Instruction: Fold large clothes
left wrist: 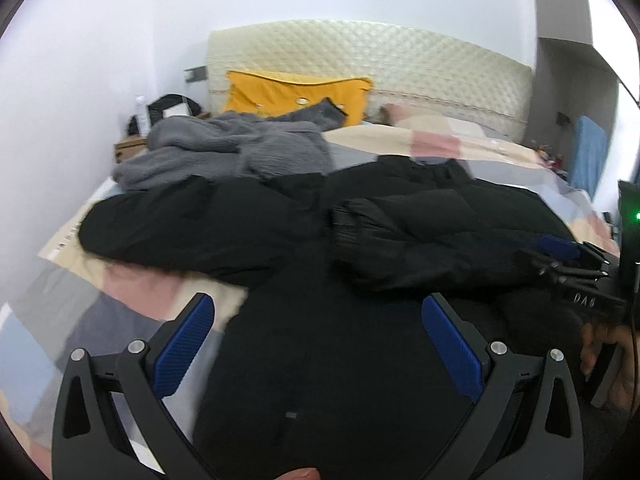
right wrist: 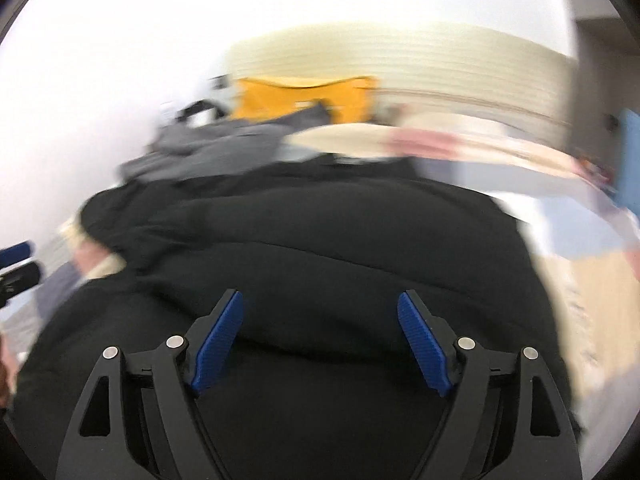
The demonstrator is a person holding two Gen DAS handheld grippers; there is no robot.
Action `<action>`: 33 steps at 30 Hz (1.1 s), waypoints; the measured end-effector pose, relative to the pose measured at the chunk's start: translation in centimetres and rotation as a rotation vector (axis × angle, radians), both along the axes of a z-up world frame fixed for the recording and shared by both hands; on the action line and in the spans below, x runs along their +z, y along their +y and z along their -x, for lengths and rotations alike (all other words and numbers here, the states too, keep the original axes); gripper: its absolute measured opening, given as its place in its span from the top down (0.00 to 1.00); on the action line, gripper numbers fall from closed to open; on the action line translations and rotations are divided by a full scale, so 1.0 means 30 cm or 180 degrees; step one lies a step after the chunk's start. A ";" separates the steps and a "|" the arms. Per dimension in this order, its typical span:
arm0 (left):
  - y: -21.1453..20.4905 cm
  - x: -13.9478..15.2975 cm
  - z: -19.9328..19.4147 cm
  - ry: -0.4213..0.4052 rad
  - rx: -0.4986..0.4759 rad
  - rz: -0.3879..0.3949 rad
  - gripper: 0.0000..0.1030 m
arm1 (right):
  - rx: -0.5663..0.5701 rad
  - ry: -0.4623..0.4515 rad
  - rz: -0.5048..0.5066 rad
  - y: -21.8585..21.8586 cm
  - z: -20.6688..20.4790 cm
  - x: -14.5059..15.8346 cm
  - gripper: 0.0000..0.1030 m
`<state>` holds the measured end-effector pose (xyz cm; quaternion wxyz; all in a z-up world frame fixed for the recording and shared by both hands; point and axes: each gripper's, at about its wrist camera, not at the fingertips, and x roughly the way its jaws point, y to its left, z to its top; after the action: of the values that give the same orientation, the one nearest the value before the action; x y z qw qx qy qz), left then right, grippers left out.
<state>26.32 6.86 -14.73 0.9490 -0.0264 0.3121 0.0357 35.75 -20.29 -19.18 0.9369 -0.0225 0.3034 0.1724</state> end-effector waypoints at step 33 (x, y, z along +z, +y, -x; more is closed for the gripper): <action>-0.197 -0.058 0.001 0.0139 -0.0250 -0.0078 0.00 | -0.1251 0.0387 0.0212 -0.442 0.004 -0.105 0.22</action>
<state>26.28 0.96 -16.46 0.9429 -0.0017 0.3331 0.0028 35.62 -33.54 -22.33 0.9312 0.0167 0.3635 -0.0228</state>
